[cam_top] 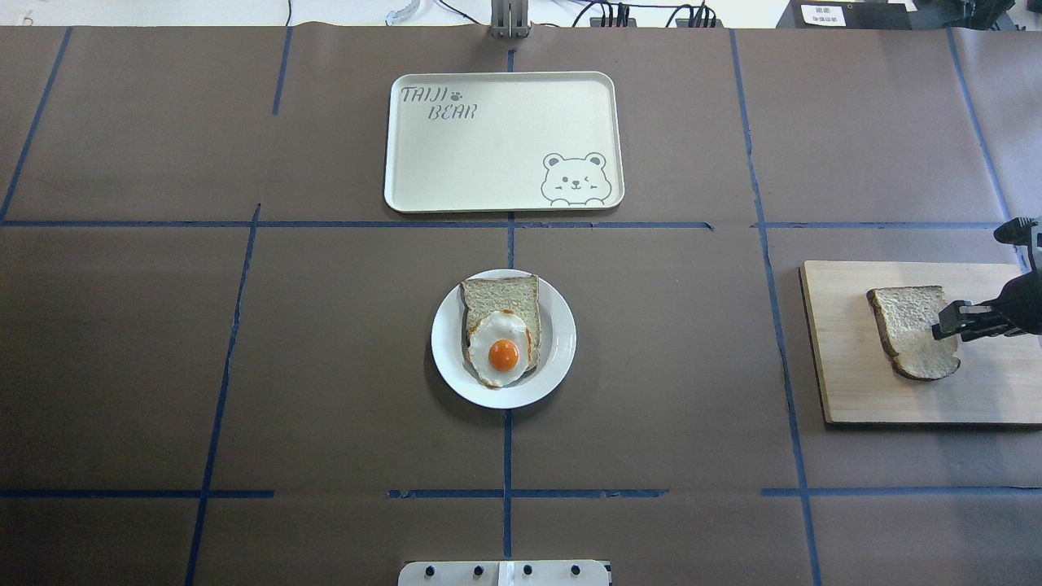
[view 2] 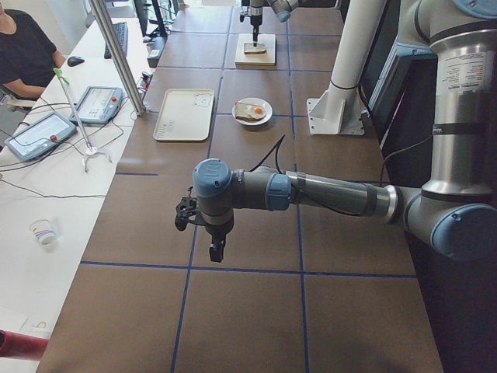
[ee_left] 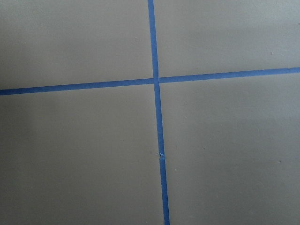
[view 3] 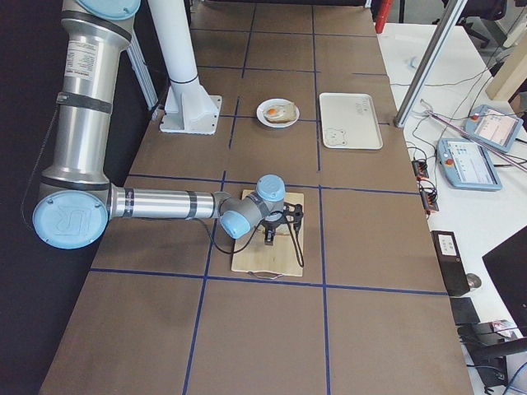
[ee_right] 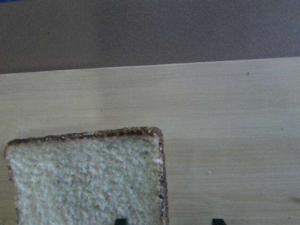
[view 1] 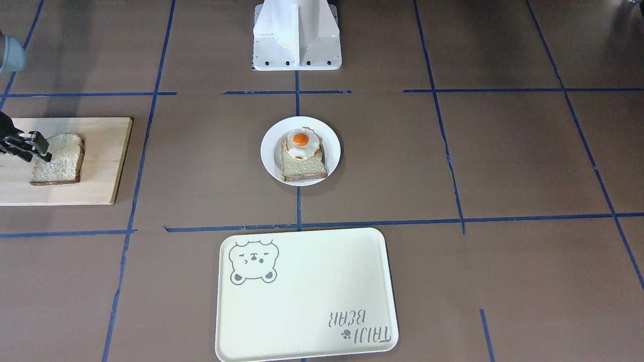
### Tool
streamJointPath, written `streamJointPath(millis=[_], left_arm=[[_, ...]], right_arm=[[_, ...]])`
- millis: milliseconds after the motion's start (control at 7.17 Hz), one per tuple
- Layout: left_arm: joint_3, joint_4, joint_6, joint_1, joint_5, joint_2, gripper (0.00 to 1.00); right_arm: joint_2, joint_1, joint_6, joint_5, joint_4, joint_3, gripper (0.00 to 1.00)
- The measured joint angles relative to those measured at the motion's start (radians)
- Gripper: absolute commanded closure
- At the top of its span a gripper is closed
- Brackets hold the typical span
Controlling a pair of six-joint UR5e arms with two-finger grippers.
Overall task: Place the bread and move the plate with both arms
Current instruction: 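Close the right gripper on the bread slice and lift it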
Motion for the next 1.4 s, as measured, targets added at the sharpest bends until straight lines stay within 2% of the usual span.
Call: streamJointPath(millis=[279, 837, 1395], left_arm=[[-0.001, 0.0, 0.0, 0.0, 0.0, 0.0, 0.0], [-0.001, 0.0, 0.0, 0.0, 0.0, -0.001, 0.0], [-0.004, 0.0, 0.0, 0.0, 0.0, -0.001, 0.0]], right_arm=[[0.0, -0.001, 0.0, 0.0, -0.001, 0.001, 0.98], [0.001, 0.002, -0.007, 0.021, 0.001, 0.023, 1.0], [0.002, 0.037, 0.003, 0.114, 0.042, 0.092, 1.0]])
